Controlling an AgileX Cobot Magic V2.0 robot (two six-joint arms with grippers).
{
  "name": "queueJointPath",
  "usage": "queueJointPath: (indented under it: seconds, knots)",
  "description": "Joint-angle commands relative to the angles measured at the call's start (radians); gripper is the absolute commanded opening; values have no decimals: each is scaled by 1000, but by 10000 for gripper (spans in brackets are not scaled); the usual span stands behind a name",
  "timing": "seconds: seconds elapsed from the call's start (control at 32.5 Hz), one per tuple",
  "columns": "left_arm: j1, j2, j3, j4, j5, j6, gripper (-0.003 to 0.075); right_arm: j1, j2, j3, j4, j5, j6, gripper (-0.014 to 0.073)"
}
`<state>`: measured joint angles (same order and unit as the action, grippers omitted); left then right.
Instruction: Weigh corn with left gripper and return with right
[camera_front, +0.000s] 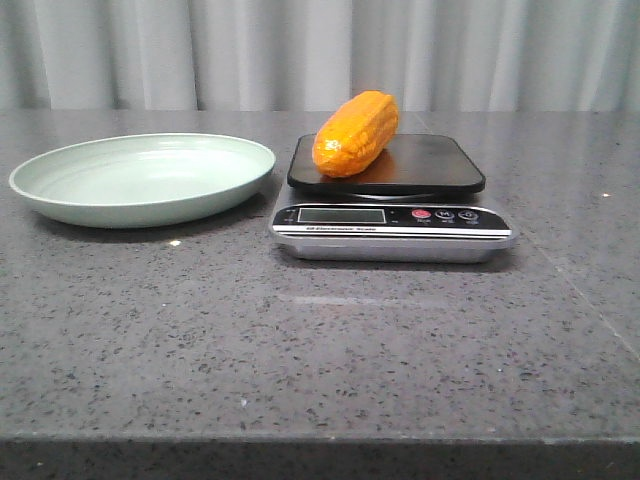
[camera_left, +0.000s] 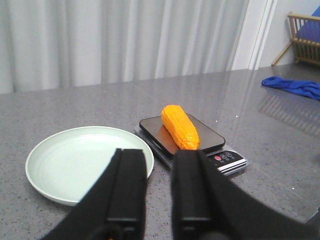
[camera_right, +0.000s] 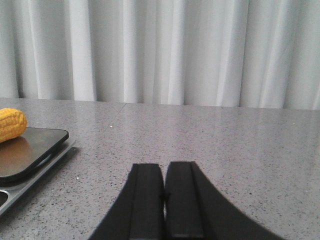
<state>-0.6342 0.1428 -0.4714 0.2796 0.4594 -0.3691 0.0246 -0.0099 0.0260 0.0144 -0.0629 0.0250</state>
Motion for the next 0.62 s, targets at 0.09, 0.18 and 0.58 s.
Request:
queueJointPath:
  seconds: [0.09, 0.18, 0.58]
  knots:
    - [-7, -102, 28, 10, -81, 10, 146, 1, -17, -6, 4, -81, -4, 173]
    - [-7, -111, 29, 10, -83, 10, 146, 1, -17, -6, 4, -81, -4, 173]
    - [-7, -111, 34, 10, -84, 10, 146, 1, -11, -76, 4, -203, -3, 173]
